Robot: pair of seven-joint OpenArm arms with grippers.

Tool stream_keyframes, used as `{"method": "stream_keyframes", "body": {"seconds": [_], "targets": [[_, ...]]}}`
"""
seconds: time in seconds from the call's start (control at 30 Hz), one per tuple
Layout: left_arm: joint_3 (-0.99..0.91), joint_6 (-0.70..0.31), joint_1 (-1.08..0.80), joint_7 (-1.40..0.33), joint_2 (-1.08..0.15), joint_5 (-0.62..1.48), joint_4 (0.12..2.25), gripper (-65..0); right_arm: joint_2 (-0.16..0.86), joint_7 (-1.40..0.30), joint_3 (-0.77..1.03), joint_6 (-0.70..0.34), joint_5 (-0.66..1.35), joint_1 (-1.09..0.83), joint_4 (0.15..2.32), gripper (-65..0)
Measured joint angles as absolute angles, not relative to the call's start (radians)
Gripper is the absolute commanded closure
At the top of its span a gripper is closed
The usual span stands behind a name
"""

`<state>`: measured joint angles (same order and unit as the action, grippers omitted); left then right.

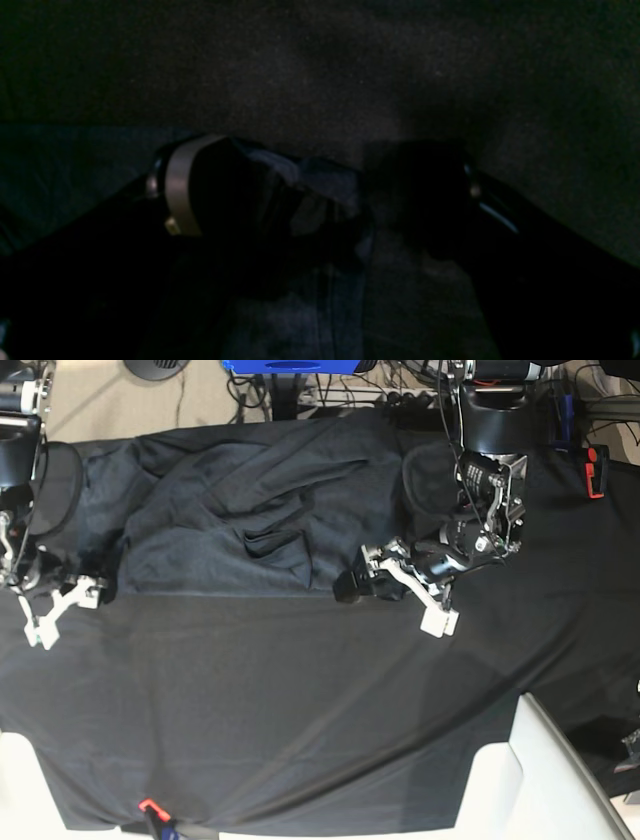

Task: Fold the T-shirt properly
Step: 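Hold the shirt's side edges with both grippers and drag them toward the hem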

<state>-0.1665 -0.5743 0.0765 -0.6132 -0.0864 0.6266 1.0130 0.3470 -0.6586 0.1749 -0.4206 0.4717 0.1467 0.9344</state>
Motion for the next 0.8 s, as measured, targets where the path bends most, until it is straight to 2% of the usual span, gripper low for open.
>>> {"method": "stream_keyframes", "body": {"seconds": [0.07,0.17,0.33,0.47,0.57,0.6,0.8], "targets": [[-0.167,-0.571,0.071,-0.590,-0.086,0.620,1.005,-36.9,0.347,-0.659,0.175,-0.420,0.472,0.146,0.934,-48.8],[-0.167,-0.566,0.075,-0.582,-0.087,0.625,0.964,-20.4,0.347,-0.661,0.175,-0.419,0.471,0.146,0.934,-38.3],[-0.167,-0.558,0.080,-0.590,-0.086,0.614,0.945,-1.2,0.346,-0.676,0.176,-0.420,0.472,0.146,0.934,-25.1],[-0.167,-0.558,0.080,-0.590,-0.086,0.614,0.944,0.0,0.345,-0.678,0.176,-0.420,0.472,0.145,0.934,-17.3],[-0.167,-0.558,0.080,-0.590,-0.086,0.614,0.942,0.0,0.344,-0.680,0.176,-0.421,0.473,0.143,0.934,-5.1],[-0.167,-0.558,0.080,-0.590,-0.086,0.614,0.942,0.0,0.344,-0.680,0.176,-0.424,0.473,0.143,0.934,-2.9],[-0.167,-0.558,0.080,-0.560,-0.084,0.610,0.938,0.0,0.344,-0.681,0.175,-0.427,0.472,0.149,0.934,-1.2]]}}
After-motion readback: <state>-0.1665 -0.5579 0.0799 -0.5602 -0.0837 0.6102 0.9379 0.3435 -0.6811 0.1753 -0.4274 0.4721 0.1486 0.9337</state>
